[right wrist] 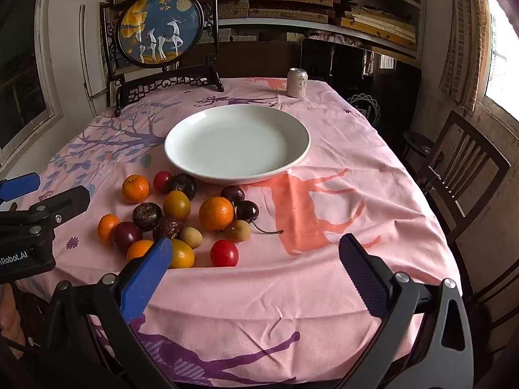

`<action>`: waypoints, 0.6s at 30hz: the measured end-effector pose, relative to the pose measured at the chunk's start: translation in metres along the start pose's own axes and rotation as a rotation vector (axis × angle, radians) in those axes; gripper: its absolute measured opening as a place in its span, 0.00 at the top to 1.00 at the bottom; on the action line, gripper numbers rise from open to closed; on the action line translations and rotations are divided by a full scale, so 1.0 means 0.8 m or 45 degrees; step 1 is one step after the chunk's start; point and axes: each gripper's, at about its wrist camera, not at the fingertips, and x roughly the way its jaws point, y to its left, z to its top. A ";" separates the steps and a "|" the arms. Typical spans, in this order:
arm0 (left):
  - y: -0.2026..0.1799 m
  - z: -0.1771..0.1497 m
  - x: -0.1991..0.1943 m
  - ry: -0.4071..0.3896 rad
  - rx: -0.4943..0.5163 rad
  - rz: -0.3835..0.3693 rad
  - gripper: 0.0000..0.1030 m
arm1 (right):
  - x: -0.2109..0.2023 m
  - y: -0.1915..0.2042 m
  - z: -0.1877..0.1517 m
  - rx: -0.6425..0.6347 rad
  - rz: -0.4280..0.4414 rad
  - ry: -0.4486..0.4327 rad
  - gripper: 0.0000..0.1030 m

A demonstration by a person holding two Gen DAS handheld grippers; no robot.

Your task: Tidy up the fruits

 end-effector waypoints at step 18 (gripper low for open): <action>0.001 -0.002 -0.001 0.002 0.010 0.003 0.02 | -0.002 0.001 0.000 -0.004 -0.005 -0.009 0.01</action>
